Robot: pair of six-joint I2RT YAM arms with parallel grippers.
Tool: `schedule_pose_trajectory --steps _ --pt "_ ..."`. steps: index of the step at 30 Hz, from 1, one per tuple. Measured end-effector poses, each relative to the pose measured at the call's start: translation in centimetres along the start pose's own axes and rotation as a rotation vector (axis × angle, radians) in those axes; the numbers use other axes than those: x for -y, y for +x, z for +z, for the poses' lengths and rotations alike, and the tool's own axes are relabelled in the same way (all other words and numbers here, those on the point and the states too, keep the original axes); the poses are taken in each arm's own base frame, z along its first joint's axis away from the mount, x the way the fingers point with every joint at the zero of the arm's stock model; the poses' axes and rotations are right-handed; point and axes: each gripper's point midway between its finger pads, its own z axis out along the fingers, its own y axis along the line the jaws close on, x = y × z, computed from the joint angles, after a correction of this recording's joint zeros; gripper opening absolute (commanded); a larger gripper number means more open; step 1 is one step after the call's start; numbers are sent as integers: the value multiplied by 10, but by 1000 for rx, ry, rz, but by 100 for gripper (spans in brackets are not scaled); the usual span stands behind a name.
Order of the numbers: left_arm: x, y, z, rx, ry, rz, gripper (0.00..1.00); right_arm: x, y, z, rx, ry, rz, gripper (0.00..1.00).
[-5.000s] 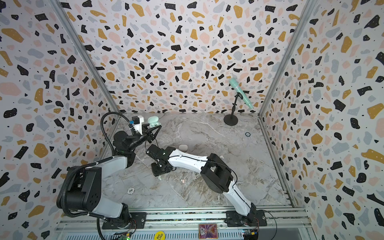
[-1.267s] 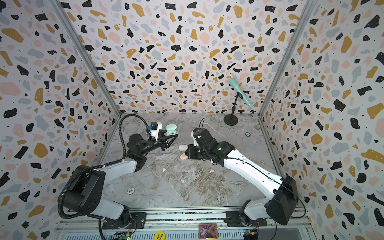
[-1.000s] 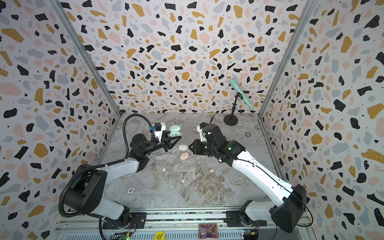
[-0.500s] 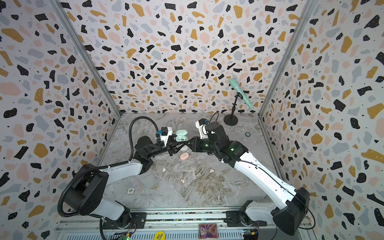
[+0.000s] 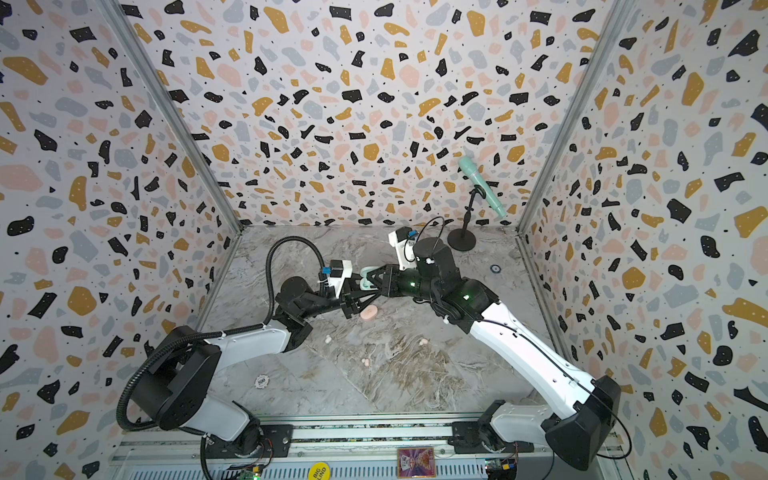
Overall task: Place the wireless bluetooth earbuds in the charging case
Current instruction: 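Lower the held earbud into the empty slot of the mint-green case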
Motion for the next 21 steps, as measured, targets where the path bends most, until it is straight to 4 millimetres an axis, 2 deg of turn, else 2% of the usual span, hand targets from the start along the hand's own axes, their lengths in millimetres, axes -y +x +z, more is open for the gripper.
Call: schedule_pose_trajectory --steps 9,21 --pt "3 -2 1 8 11 -1 37 -1 14 17 -50 -2 -9 20" --pt "6 -4 1 15 27 -4 37 1 14 18 -48 7 -19 20"
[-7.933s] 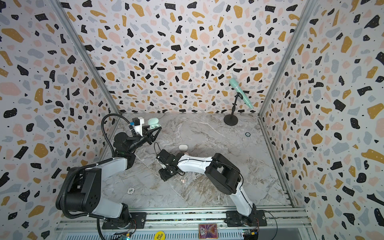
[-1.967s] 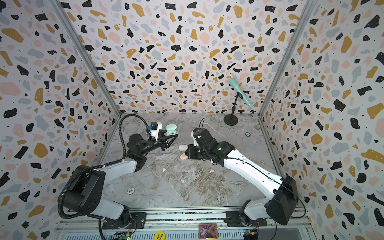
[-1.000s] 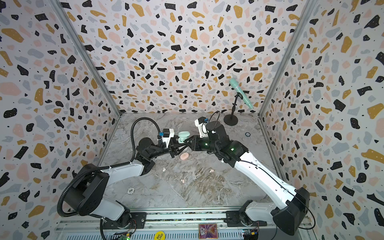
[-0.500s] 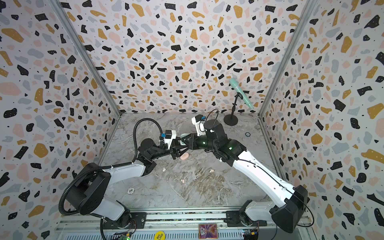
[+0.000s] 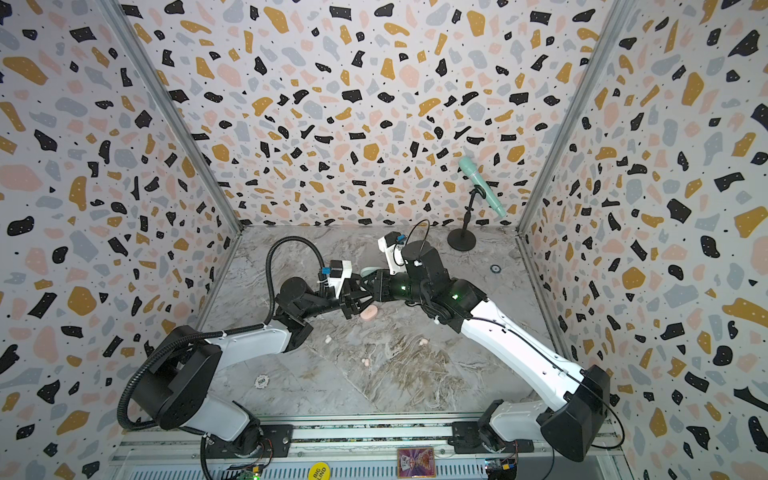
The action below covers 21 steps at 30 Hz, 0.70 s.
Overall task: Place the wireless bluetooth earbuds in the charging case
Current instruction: 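Lower the held earbud into the empty slot of the mint-green case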
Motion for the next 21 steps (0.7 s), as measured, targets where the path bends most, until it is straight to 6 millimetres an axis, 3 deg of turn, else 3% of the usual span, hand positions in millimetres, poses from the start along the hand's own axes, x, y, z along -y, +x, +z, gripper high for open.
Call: schedule_pose_trajectory --steps 21 --pt "7 -10 0 29 27 -1 37 -1 1 3 1 5 -20 23"
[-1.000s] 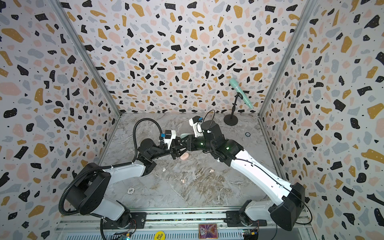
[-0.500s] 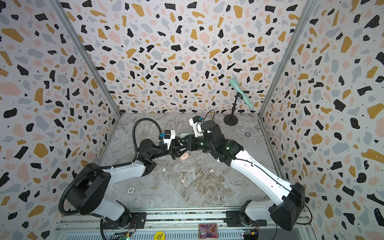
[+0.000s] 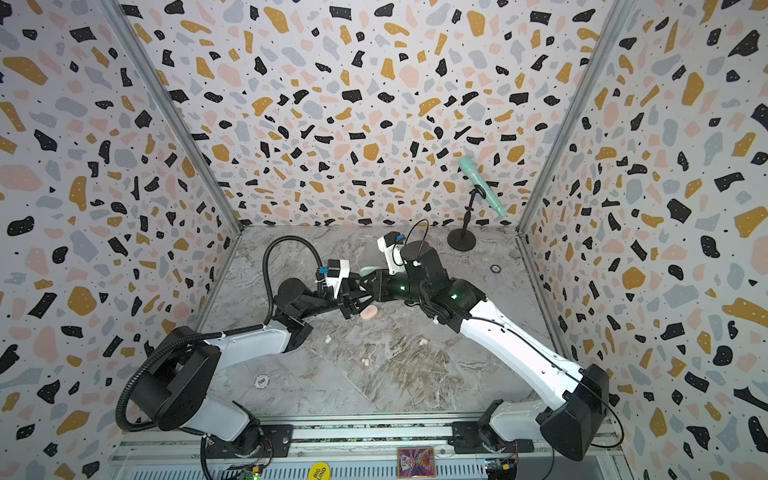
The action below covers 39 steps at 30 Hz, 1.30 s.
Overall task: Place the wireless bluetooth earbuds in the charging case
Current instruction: 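Lower the held earbud into the empty slot of the mint-green case, then open the right gripper to release the earbud and pull back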
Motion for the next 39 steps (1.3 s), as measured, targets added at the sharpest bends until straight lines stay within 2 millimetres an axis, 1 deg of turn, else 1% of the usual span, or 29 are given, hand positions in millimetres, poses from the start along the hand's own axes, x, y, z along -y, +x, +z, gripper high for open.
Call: schedule_pose_trajectory --steps 9,13,17,22,26,30,35,39 --pt "0 2 0 -13 -3 -11 37 0 0 0 5 8 -3 32" --pt "0 3 0 -17 -3 -9 37 2 -1 0 9 23 -2 33" --pt "0 3 0 -17 -3 -7 37 3 -1 -2 7 34 1 36" --pt "0 2 -1 -19 -7 -1 37 2 -2 -6 8 44 2 43" --pt "1 -2 -1 -11 -12 11 37 0 -5 -14 6 61 9 51" --pt "1 -3 -1 -10 -13 14 37 -3 -7 -24 0 82 12 55" --pt "1 -2 -1 -10 -13 13 37 -8 -14 -37 -5 105 16 56" --pt "1 -3 -1 -10 -13 14 37 -14 -31 -53 16 116 10 54"
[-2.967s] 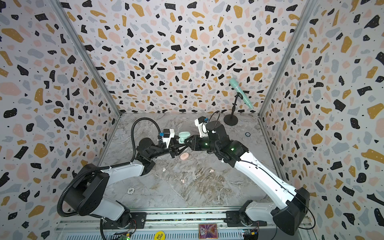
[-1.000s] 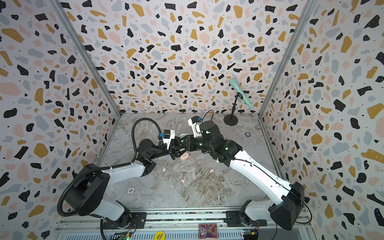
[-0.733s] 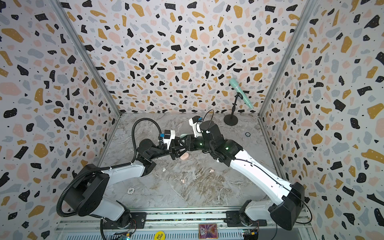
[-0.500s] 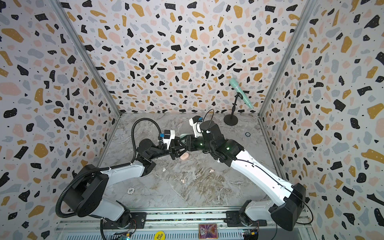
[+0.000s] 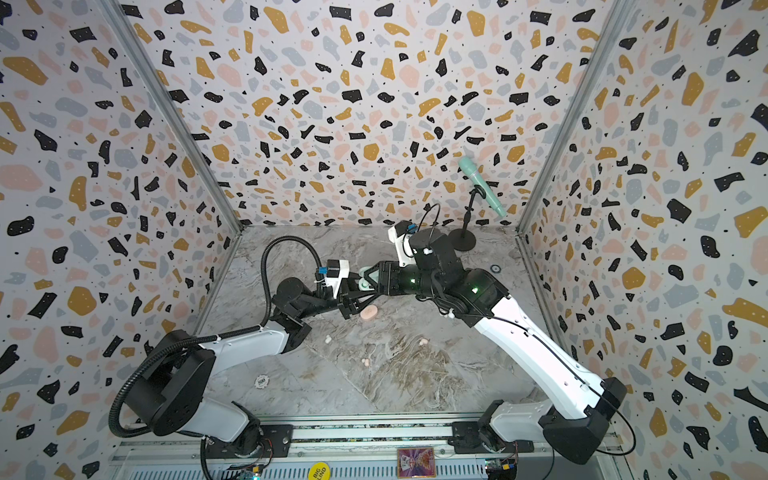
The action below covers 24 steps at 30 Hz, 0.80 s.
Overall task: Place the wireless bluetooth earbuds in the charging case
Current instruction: 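Open the right gripper to release the earbud and pull back, then grasp the mint-green case with the right gripper while the left gripper opens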
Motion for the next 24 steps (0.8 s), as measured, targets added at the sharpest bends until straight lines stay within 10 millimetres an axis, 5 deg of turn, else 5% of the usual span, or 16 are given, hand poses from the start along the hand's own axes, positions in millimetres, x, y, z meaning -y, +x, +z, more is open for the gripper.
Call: schedule_pose_trajectory --steps 5,10,16,24 --pt "0 -1 0 3 1 2 37 11 -31 -4 23 48 0 51" --pt "1 -2 0 7 2 6 37 32 -40 25 -43 105 -9 47" --pt "1 -2 0 7 2 6 37 37 -17 52 -146 110 -26 45" --pt "1 -2 0 7 2 6 37 22 9 36 -173 83 -41 44"
